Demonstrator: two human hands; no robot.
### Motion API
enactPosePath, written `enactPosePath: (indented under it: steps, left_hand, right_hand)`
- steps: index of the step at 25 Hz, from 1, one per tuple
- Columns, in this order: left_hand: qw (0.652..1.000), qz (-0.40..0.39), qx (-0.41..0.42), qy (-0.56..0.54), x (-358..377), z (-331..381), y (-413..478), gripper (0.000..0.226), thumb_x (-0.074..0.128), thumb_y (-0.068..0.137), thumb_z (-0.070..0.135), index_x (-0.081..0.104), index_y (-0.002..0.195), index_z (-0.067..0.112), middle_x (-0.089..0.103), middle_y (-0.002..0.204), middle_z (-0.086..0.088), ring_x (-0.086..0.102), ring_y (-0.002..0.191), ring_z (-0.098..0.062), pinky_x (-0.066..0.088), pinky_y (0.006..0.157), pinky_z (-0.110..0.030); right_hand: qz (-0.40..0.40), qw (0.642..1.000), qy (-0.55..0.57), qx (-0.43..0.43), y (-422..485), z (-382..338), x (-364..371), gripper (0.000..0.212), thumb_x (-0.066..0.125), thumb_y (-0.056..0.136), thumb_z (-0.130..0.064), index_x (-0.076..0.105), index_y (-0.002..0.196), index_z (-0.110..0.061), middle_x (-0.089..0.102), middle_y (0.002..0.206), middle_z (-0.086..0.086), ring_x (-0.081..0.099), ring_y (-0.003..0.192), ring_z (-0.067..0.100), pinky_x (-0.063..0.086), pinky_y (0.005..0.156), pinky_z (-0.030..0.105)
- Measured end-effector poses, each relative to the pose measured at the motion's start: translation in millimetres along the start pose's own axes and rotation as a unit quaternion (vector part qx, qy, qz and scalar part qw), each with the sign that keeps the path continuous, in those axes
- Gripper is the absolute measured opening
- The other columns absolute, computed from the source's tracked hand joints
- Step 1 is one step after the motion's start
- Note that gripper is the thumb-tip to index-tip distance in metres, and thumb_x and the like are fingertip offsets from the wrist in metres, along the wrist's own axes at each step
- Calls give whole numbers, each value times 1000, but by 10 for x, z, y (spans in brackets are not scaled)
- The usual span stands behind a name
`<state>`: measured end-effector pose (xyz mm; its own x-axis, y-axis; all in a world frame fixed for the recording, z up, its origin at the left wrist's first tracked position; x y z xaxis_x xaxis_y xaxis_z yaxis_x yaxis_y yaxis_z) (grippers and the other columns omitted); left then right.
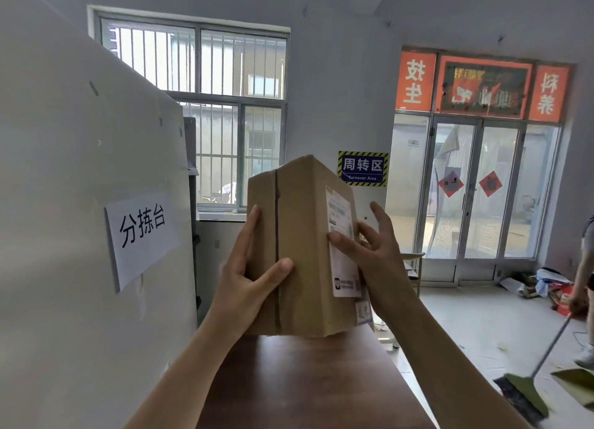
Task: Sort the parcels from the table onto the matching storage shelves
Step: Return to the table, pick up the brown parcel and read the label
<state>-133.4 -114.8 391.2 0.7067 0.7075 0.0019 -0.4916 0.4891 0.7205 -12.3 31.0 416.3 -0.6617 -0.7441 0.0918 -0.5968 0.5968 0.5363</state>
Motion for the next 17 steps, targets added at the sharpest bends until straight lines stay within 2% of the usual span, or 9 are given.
enactPosePath:
  steps: [2,4,6,8,10,13,15,17]
  left_hand:
    - [1000,8,-14,-6,-42,-13,16,100,68,52,71,29,140,43,47,134,19,57,115,-3,54,85,-24]
    - [999,3,-31,7,-107,-84,74,84,57,67,70,30,141,41,49,137,10,54,121,-8,49,97,-35]
    - [999,2,-25,42,-129,-137,126,61,43,84,56,34,141,36,47,140,6,47,128,-11,40,106,-45]
    - [999,21,-17,46,-101,-162,163,51,40,90,48,40,139,32,49,138,3,47,128,-14,38,107,-47]
    - [997,59,-14,43,-74,-135,185,44,41,94,41,47,135,27,50,132,-3,51,122,-17,42,103,-48]
    - [996,93,-11,3,-53,-68,195,36,44,95,31,57,126,21,55,119,-15,55,114,-33,47,95,-52]
    - [997,71,-19,-23,-8,-47,183,40,42,92,43,61,117,18,58,111,-23,59,105,-42,51,86,-53]
    - [998,52,-30,-36,41,-43,167,56,44,84,58,59,118,16,59,112,-25,62,101,-40,53,82,-54]
  right_hand:
    - [-7,1000,9,-16,-4,-27,-39,108,83,54,-34,26,145,-34,62,123,-9,72,94,15,59,76,39]
    - [2,999,29,-33,-14,-46,-91,91,76,62,-28,34,142,-31,63,124,-9,73,96,17,60,75,41]
    - [17,998,42,-51,-23,-59,-122,59,70,75,-17,49,128,-31,70,114,-12,73,93,15,61,71,36]
    - [37,996,51,-69,-39,-60,-120,37,61,85,-7,60,111,-33,76,97,-15,73,86,10,59,64,25]
    - [59,993,66,-72,-45,-47,-114,34,52,91,-6,64,111,-31,76,92,-15,72,84,7,56,62,20]
    - [52,991,102,-63,-47,-35,-84,43,52,86,-18,60,127,-26,75,108,-6,71,98,16,57,72,29]
    - [46,990,118,-57,-37,-28,-73,49,51,81,-24,59,130,-27,72,117,0,69,105,24,56,79,39]
    - [40,989,129,-56,-19,-29,-71,47,49,82,-26,60,128,-28,70,122,2,67,109,27,55,84,45]
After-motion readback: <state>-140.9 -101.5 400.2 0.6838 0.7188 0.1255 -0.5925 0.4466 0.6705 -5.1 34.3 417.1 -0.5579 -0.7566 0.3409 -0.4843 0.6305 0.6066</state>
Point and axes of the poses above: each hand's wrist, its own y-axis towards the middle knuckle, its own x-axis out of the palm, z = x × y, the point moved 5 cm from there along y, towards the middle knuckle
